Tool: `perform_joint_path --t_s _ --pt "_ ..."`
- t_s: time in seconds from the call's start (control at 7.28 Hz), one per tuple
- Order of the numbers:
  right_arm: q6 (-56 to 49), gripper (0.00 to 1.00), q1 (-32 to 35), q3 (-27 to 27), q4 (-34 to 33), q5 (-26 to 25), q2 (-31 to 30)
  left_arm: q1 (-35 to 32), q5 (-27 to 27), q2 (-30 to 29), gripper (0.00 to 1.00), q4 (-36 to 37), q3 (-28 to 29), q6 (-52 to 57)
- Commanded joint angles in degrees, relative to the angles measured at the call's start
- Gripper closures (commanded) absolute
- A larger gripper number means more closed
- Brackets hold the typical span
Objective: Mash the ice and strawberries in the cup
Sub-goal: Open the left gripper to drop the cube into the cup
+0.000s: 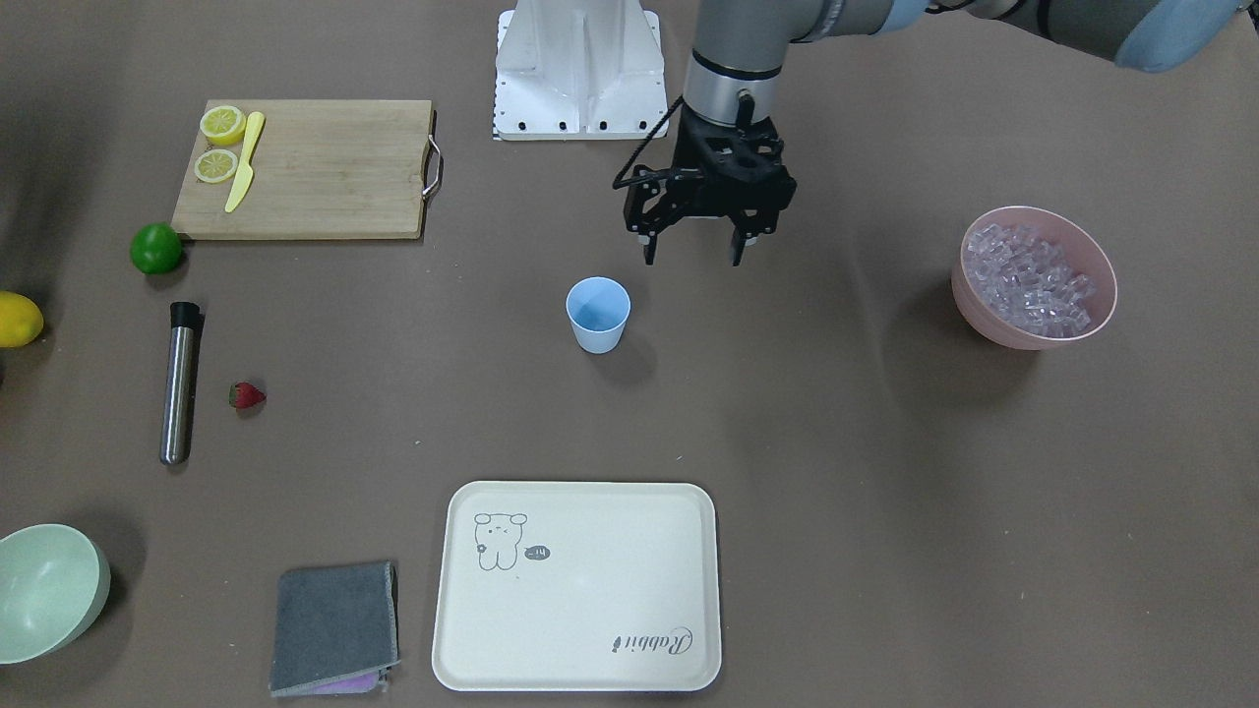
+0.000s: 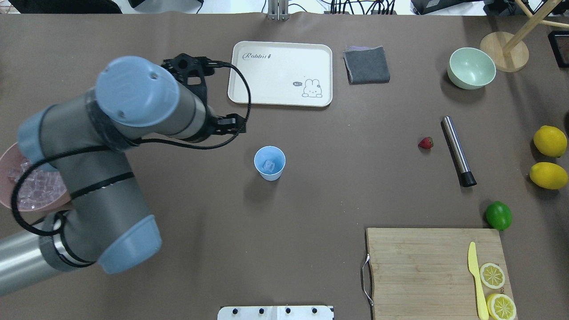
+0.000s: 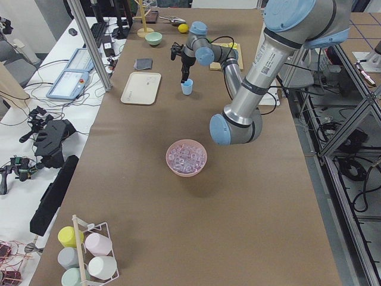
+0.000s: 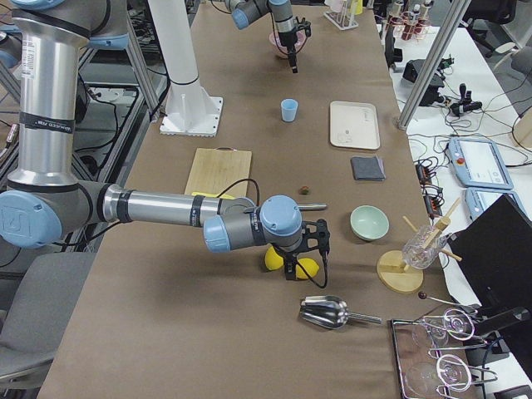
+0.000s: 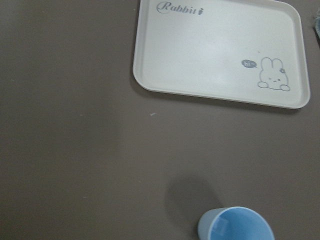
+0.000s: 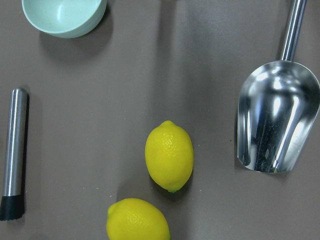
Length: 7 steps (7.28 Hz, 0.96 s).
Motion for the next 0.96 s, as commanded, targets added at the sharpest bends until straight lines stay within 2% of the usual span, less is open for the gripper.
perform_joint_path --t_s 0.0,0.14,0.41,0.55,0.82 --pt "0.0 0.0 0.0 0.1 0.1 -0.1 0.2 -8.2 -5.0 6.2 0.03 7.6 -3.9 10.3" --pt "0.0 0.0 0.0 -0.1 0.1 -0.1 0.2 -9.1 -5.1 9.9 0.03 10.5 -6.4 12.9" --pt "0.4 0.0 0.0 -1.4 0.1 -0.5 2.4 -10.1 -5.2 20.2 0.03 9.5 -11.2 18.7" --pt "0.5 0.0 0.0 -1.6 0.1 -0.5 2.6 -12.5 -5.4 23.3 0.03 6.5 -11.7 22.4" --pt "0.5 0.0 0.0 -1.6 0.1 -0.4 2.6 -14.1 -7.0 31.1 0.03 -6.0 -9.0 24.1"
